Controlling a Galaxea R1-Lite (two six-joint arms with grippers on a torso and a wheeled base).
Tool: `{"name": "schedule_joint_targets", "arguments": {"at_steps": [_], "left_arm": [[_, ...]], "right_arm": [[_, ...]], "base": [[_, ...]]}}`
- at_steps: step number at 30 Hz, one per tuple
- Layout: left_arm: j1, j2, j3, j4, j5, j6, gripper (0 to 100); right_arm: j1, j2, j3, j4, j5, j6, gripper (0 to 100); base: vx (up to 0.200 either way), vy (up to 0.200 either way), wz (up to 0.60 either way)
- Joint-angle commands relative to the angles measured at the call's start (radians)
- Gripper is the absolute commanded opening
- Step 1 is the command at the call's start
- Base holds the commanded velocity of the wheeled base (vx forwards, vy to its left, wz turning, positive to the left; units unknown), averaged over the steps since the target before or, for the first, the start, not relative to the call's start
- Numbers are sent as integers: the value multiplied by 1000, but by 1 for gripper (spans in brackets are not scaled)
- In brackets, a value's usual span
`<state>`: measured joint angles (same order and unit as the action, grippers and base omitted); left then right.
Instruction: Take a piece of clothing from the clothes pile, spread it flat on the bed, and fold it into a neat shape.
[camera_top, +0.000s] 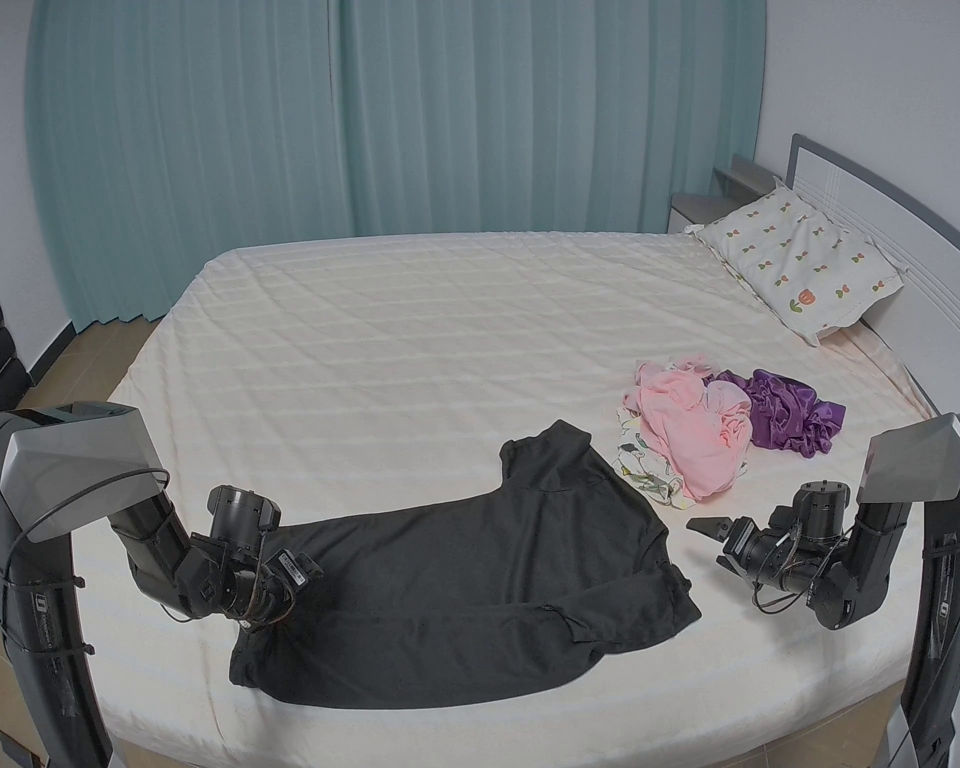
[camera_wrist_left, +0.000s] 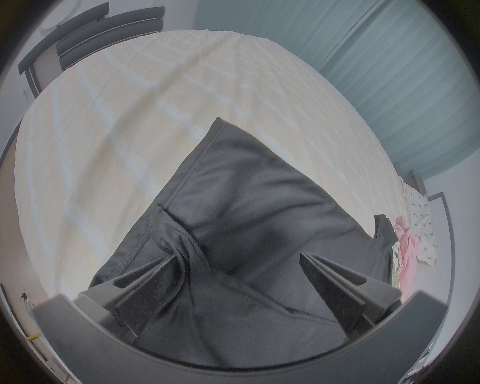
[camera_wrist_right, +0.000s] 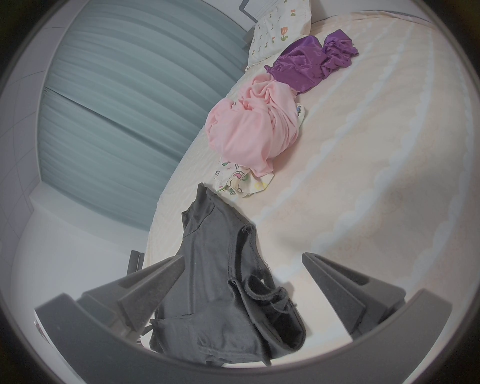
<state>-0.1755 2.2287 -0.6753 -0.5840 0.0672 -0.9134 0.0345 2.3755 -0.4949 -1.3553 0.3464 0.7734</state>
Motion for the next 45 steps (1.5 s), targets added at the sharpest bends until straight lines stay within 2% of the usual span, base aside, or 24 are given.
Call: {"name": "schedule_joint_targets", "arguments": {"at_steps": [1,16,19,30,34,36,38,40,45], "left_arm": [[2,-1,2,0,0,-1,100],[30,-8,11,-5,-4,-32,100],[74,-14,-7,-25,-6,-30,100],[90,2,-27,-66,-1,-25,100],[119,-34,-15,-82,-3,-19,100],[122,-57,-1,-48,-4,4,100],[122,-58,8,62,-1,105,100],[123,-58,3,99,0,131,100],[151,-58,14,44,-4,117,100]], "right_arm": [[2,7,4,-1,0,0,100],[2,5,16,-4,-1,1,100],[1,5,18,-8,-1,1,100],[-1,14,19,-18,-1,-3,100],[-1,22,18,-18,-1,-5,100],[-1,25,19,-18,-3,-5,100],[1,25,19,-18,-3,-5,100],[1,25,22,-18,-3,-5,100],[12,27,35,-25,-3,-14,100]], "base": [[0,0,0],[0,0,0],[0,0,0],[0,0,0],[0,0,0],[0,0,0],[0,0,0],[0,0,0],[0,0,0]]}}
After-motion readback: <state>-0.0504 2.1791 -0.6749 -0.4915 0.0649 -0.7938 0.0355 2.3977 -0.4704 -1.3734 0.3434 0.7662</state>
